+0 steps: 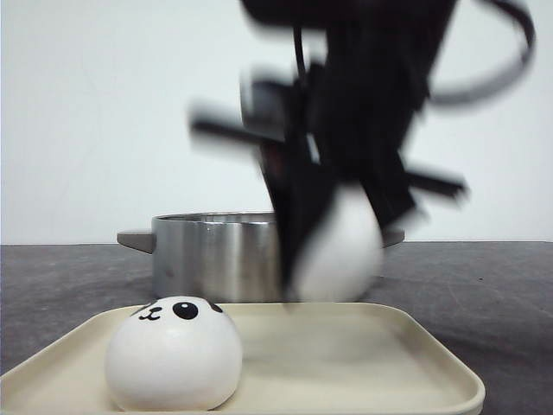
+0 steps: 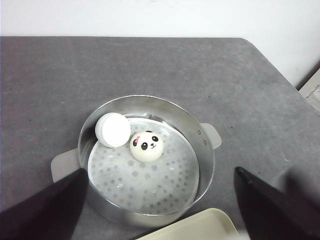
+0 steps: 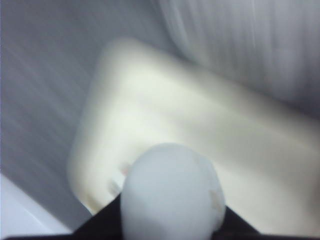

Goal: Steam buns

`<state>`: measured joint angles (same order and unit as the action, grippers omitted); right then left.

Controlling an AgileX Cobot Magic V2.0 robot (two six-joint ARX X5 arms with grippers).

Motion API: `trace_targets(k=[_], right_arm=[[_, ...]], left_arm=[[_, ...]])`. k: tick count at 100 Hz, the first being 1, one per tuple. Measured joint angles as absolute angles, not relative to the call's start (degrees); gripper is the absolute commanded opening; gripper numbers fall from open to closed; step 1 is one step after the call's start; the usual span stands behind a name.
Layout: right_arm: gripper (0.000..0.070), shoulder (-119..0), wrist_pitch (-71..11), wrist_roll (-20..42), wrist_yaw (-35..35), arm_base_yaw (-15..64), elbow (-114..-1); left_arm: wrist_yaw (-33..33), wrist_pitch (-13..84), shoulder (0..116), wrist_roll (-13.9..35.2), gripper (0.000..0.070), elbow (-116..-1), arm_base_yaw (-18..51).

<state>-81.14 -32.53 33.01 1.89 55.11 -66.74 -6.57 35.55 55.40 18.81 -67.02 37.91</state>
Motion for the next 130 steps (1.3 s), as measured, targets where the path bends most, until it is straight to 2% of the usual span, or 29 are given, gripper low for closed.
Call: trace_targets(k=[13, 22, 43, 53, 63, 68, 79, 84, 93, 104, 113, 118, 121, 124, 130], right_arm=[[0.0007, -79.02, -29.08, 26.30, 9.30, 53.93, -74.81], [0.0007, -80.99, -28.05, 21.50, 10.26, 50.72, -76.77], [0.0007, -92.90, -29.08, 18.15, 3.27, 42.57, -76.07], [0.0007, -98.02, -28.93, 17.89, 0.21, 40.95, -76.01], [0.0012, -101.86, -28.91, 17.80, -0.08, 40.38, -76.01], [0.0074, -103.24, -28.93, 17.80, -0.16, 40.07, -76.01], [0.0403, -104.05, -28.23, 17.78, -0.21, 39.88, -76.01], [0.0493, -104.03, -27.79, 17.78, -0.19, 39.68, -76.01], [0.0507, -104.03, -27.18, 17.78, -0.12, 39.40, -76.01], [0.0507, -104.03, -26.98, 17.80, -0.12, 38.76, -76.01], [0.0507, -104.03, -30.17, 17.78, -0.12, 38.04, -76.88], [0.0503, -104.01, -32.47, 17.78, -0.12, 37.74, -78.13], [0.0460, -103.94, -33.69, 17.78, -0.12, 37.71, -79.15], [0.0347, -103.77, -34.61, 17.76, -0.12, 37.60, -80.31], [0.0000, -102.91, -36.69, 17.74, -0.05, 37.32, -82.89]], left_arm=[[-6.57, 34.81, 55.70, 18.81, 0.0550, -67.02, 37.91], [-6.59, 34.79, 56.31, 18.81, 0.0550, -67.02, 37.91], [-6.57, 35.03, 57.71, 18.81, 0.0550, -67.02, 37.91], [-6.57, 36.45, 58.02, 18.81, 0.0550, -67.02, 37.91], [-6.22, 39.42, 58.26, 18.81, 0.0550, -67.02, 37.91], [-6.02, 41.52, 58.26, 18.81, 0.0550, -67.02, 37.91], [-5.96, 47.00, 58.26, 18.76, 0.0543, -66.83, 38.22], [-5.96, 48.29, 58.22, 18.57, 0.0531, -65.93, 38.63], [-5.78, 48.40, 58.17, 18.31, 0.0457, -62.50, 39.48], [-4.23, 46.83, 58.24, 18.06, 0.0438, -56.80, 39.97], [-0.97, 44.27, 58.65, 18.26, 0.0438, -52.64, 40.34], [0.56, 43.20, 59.27, 18.90, 0.0439, -51.00, 40.53], [1.50, 42.63, 59.68, 19.18, 0.0440, -50.19, 40.56], [2.26, 42.17, 60.14, 19.55, 0.0440, -49.54, 40.56], [4.29, 41.89, 61.34, 20.12, 0.0443, -49.08, 40.56]])
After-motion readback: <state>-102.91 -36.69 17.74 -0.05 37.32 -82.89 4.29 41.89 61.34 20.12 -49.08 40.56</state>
